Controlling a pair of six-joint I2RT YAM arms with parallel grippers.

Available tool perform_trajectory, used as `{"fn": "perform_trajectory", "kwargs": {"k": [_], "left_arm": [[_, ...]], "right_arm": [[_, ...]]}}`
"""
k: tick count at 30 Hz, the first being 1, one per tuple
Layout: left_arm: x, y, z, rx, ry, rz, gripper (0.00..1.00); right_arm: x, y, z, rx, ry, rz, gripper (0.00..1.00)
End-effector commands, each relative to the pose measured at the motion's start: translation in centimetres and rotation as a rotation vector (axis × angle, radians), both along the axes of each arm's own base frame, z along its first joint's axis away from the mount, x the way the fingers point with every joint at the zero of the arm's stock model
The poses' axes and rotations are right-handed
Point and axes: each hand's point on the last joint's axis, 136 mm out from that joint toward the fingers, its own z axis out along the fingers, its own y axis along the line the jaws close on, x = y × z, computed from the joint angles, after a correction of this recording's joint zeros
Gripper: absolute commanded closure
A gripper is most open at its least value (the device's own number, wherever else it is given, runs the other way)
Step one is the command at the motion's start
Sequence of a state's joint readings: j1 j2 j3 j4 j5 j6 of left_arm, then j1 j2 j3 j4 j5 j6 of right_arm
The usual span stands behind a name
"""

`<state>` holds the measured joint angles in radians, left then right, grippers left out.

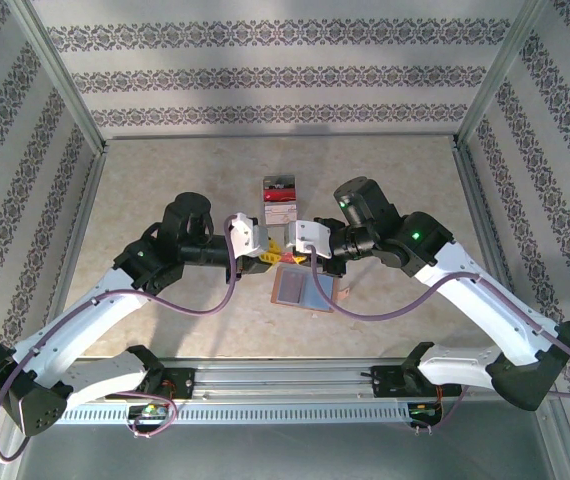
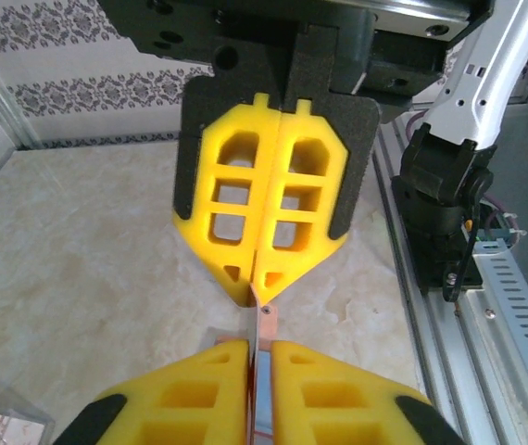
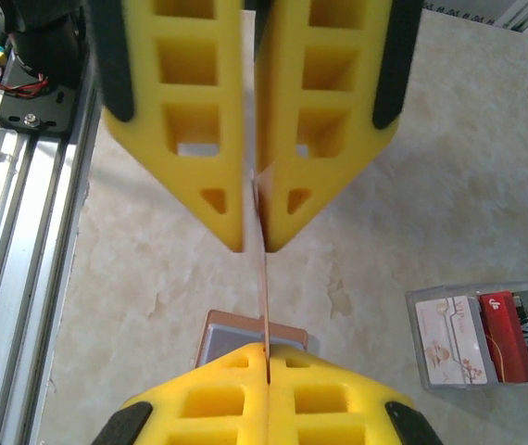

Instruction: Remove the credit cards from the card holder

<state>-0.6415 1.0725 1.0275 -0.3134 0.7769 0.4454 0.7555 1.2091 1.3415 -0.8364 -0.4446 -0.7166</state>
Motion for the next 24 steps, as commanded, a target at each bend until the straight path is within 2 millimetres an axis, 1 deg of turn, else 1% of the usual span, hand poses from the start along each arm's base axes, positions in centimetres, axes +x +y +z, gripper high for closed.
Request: {"fn": "perform_trajectory", "kwargs": {"k": [1, 2, 5, 6, 9, 10, 13, 15, 18, 20, 24], "left_arm": [[-0.4, -0.5, 0.5, -0.022, -0.027, -0.026, 0.95], [-0.4, -0.5, 0.5, -0.024, -0.026, -0.026, 1.0], [-0.3, -0.4, 0.8, -0.045, -0.037, -0.008, 1.0], [-0.3, -0.3, 0.9, -0.057, -0.043, -0.001, 1.0], [-0.5, 0.0, 1.3, -0.101, -0.064, 0.014, 1.0], [-0.6, 0.1, 1.4, -0.119, -0.073, 0.017, 1.0], [-0.9, 0.3, 2.1, -0.179, -0.093, 0.029, 1.0], [-1.1, 0.5, 2.5, -0.212, -0.101, 0.031, 1.0], [-1.4, 0.6, 2.8, -0.235, -0.108, 0.031, 1.0], [-1.4, 0.6, 2.8, -0.236, -0.109, 0.029, 1.0], [-1.6, 0.5, 3.0, -0.245, -0.112, 0.016, 1.0]], "right_arm": [[-0.7, 0.6, 1.0, 0.054, 0.015, 0.022, 1.0], [-0.7, 0.6, 1.0, 0.055, 0.015, 0.023, 1.0], [-0.8, 0.2, 1.2, 0.065, 0.03, 0.017, 1.0], [-0.8, 0.1, 1.4, 0.072, 0.038, 0.015, 0.92], [-1.1, -0.7, 2.1, 0.103, 0.061, 0.008, 0.6], [-1.2, -0.9, 2.3, 0.115, 0.066, 0.01, 0.51], [-1.4, -1.3, 2.5, 0.127, 0.068, 0.013, 0.37], [-1.8, -1.3, 2.6, 0.127, 0.085, 0.025, 0.34], [-2.0, -0.8, 2.5, 0.123, 0.108, 0.041, 0.34], [-2.0, -0.5, 2.4, 0.117, 0.104, 0.051, 0.35], [-1.8, 0.3, 2.4, 0.116, 0.102, 0.063, 0.42]]}}
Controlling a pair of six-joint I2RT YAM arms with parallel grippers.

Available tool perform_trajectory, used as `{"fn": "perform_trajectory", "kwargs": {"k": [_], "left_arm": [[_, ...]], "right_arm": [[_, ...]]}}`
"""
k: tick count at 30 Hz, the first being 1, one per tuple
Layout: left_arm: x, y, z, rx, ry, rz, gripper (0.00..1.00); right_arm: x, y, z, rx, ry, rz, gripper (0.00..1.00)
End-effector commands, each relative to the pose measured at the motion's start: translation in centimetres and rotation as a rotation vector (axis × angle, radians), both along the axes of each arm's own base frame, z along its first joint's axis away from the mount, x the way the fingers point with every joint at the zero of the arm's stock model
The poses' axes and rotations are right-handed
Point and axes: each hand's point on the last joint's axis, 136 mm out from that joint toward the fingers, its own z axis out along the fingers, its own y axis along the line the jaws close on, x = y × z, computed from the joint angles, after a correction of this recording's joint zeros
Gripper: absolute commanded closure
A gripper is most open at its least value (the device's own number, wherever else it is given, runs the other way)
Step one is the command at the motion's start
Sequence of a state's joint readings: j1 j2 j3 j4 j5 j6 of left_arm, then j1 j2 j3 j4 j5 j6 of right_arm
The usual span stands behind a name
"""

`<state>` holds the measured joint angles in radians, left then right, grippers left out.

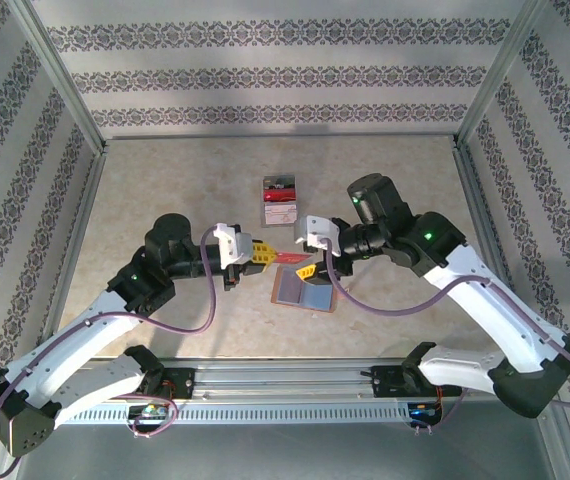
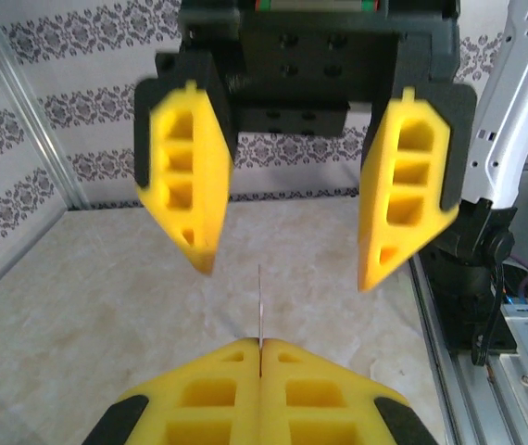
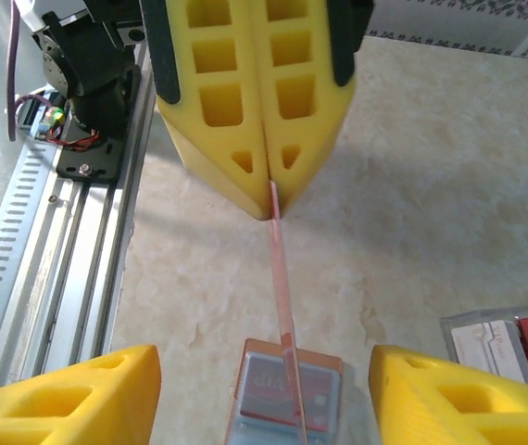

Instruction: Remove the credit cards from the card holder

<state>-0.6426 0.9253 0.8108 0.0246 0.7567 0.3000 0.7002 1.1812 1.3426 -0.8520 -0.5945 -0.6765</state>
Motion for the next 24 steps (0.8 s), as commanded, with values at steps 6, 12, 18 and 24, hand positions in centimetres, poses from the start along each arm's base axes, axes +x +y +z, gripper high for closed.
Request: {"fn": "perform_trajectory", "kwargs": {"k": [6, 12, 18, 24], "left_arm": [[-0.92, -0.31, 1.95, -0.059, -0.04, -0.039, 1.0], [-0.92, -0.27, 1.93, -0.052, -0.041, -0.036, 1.0], [-0.9, -0.22, 1.88, -0.048, -0.04, -0.033, 1.0], [-1.02, 0.22, 1.84, -0.044, -0.045, -0.013, 0.86]], "right_arm": [[-0.43, 1.45, 0.99, 0.021, 0.002, 0.056, 0.58], [-0.51, 1.48, 1.33, 0.025, -0.005, 0.06, 0.68], [-0.45, 1.36, 1.34, 0.016, -0.005, 0.054, 0.89], [-0.23, 0.87, 1.2, -0.016, -0.037, 0.044, 1.0]]}}
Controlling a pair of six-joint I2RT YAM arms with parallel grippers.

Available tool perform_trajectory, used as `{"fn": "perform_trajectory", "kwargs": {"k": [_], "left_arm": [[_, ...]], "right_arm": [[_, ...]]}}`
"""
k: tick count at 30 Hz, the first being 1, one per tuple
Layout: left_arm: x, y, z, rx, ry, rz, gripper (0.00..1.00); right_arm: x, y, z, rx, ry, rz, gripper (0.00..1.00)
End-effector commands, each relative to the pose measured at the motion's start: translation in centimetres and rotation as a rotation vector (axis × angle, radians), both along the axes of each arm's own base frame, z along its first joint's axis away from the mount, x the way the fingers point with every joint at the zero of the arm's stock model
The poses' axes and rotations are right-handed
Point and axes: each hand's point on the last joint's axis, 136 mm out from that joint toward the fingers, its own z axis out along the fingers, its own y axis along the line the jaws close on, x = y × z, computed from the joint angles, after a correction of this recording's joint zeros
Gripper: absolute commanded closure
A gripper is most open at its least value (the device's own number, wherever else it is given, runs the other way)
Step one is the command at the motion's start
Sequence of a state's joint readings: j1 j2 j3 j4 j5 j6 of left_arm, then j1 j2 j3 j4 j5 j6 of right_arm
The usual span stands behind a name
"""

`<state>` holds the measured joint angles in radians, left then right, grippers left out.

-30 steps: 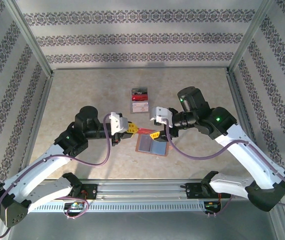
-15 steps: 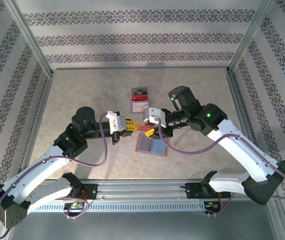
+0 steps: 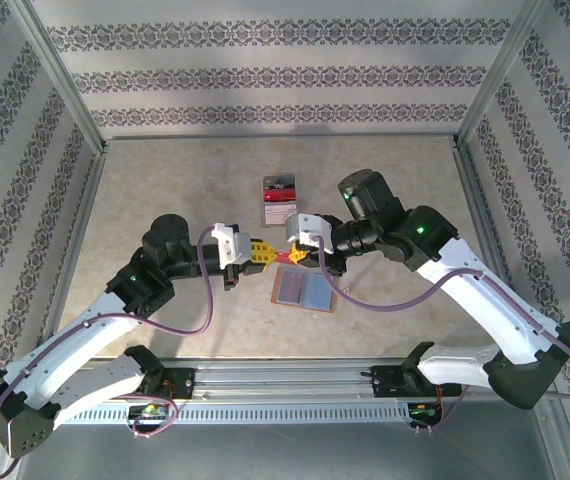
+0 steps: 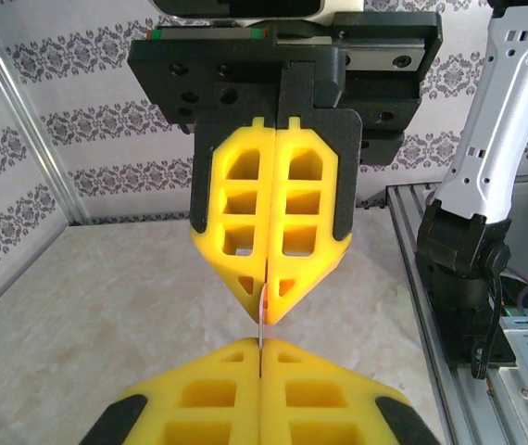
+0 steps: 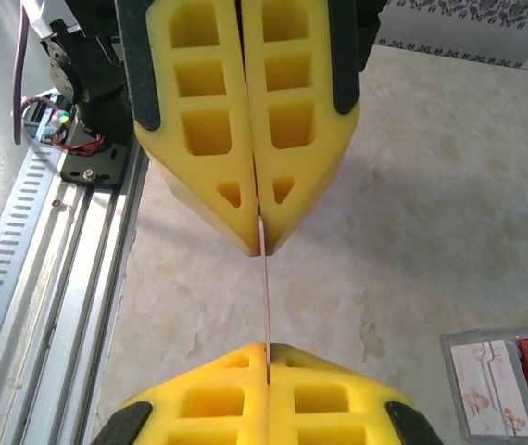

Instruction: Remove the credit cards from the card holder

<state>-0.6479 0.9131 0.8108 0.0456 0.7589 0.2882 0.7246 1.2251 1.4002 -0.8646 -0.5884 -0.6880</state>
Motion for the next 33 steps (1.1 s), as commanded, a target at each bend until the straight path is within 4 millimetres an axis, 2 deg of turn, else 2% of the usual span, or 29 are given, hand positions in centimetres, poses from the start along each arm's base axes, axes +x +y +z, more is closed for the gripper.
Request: {"fn": "perform_trajectory", "kwargs": {"k": [1, 4, 9, 14, 22, 25, 28, 33], "left_arm": [[-0.7, 0.4, 0.9, -0.015, -0.029, 0.002, 0.76], [-0.5, 1.1, -0.2, 0.022, -0.018, 0.049, 0.5], [0.3, 3.3, -1.9, 0.071, 0.02, 0.201, 0.32], [2.1, 7.3, -3.3, 0.07, 0.071, 0.473, 0.3], [2.6, 13.5, -6.8, 0.067, 0.2, 0.804, 0.3], [2.8, 15.7, -7.9, 0.052, 0.241, 0.922, 0.27], [2.5, 16.8, -9.1, 0.03, 0.287, 0.978, 0.24], [2.3, 17.4, -11.4, 0.022, 0.381, 1.024, 0.19]], "right_arm": [[-0.2, -0.3, 0.4, -0.023, -0.031, 0.013, 1.0], [0.2, -0.5, 0.1, -0.06, -0.042, 0.011, 1.0], [1.6, -0.8, -0.9, -0.151, -0.079, -0.005, 1.0], [4.2, -1.0, -2.1, -0.245, -0.127, -0.034, 1.0], [9.6, -0.7, -4.9, -0.374, -0.146, -0.073, 1.0], [11.6, -0.4, -5.9, -0.395, -0.136, -0.092, 1.0], [13.8, 0.2, -6.8, -0.409, -0.138, -0.108, 1.0], [17.3, 0.7, -9.1, -0.462, -0.131, -0.131, 1.0]]}}
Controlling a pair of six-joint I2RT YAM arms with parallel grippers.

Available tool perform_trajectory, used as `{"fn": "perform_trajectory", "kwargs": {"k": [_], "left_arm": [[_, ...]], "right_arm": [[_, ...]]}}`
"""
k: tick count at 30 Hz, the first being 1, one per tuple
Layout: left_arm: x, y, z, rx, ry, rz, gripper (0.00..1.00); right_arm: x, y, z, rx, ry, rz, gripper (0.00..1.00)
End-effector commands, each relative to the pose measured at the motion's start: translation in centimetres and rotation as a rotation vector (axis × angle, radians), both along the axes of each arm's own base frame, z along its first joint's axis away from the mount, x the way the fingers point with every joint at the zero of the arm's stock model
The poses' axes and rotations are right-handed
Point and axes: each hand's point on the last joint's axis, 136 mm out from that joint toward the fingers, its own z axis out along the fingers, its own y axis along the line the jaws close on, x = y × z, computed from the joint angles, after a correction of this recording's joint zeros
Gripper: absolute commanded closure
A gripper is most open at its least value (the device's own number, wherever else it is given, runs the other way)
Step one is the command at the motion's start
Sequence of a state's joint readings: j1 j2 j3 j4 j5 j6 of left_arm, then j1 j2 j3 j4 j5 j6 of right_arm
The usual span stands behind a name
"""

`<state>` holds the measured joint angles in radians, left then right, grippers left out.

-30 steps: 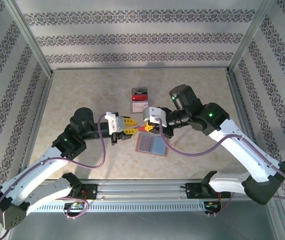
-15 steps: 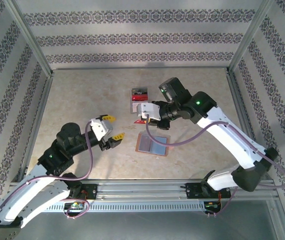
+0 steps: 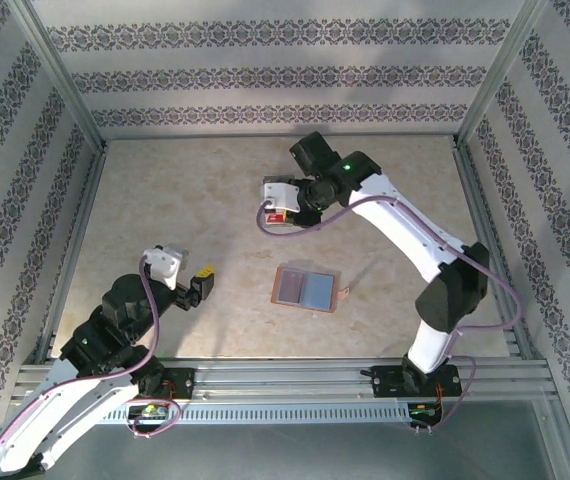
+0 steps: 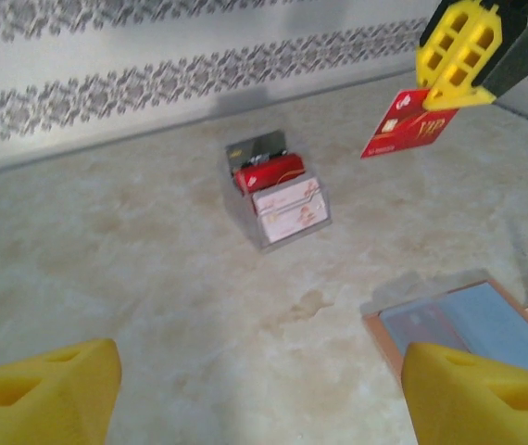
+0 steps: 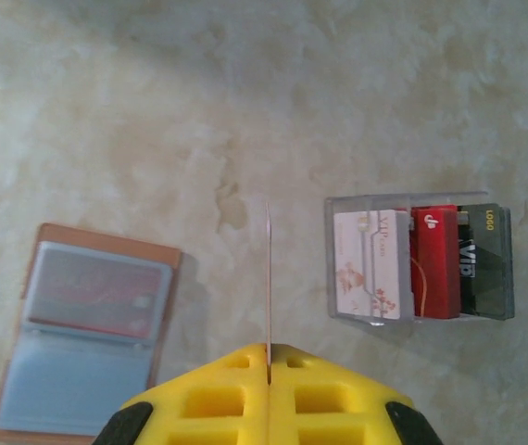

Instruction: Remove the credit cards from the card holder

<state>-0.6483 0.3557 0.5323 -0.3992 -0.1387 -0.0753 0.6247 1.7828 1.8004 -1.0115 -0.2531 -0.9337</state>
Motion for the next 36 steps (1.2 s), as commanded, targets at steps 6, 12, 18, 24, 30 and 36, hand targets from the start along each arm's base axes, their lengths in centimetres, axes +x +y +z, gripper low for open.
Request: {"fn": "perform_trajectory", "kwargs": {"k": [6, 12, 18, 24, 30, 36], "left_arm": [[0.3, 0.7, -4.1, -0.026, 0.13, 0.093, 0.12], [0.9, 0.9, -4.6, -0.006, 0.147, 0.119, 0.04], [1.1, 1.0, -4.7, 0.006, 0.152, 0.135, 0.01], [1.2, 1.2, -4.8, 0.007, 0.155, 0.147, 0.0], [1.3, 1.3, -4.8, 0.013, 0.158, 0.158, 0.0], [1.5, 1.3, -5.0, 0.022, 0.165, 0.162, 0.0]], "right_arm": [[6.4, 0.5, -2.4, -0.066, -0.054, -0.025, 1.0], [9.4, 0.5, -4.3, -0.142, -0.079, -0.021, 1.0], [11.1, 1.0, -5.8, -0.181, -0.096, -0.005, 1.0], [12.1, 1.1, -7.5, -0.219, -0.091, 0.002, 1.0], [13.0, 1.2, -8.7, -0.23, -0.087, -0.001, 1.0], [13.9, 1.2, -9.7, -0.239, -0.092, -0.013, 1.0]]}}
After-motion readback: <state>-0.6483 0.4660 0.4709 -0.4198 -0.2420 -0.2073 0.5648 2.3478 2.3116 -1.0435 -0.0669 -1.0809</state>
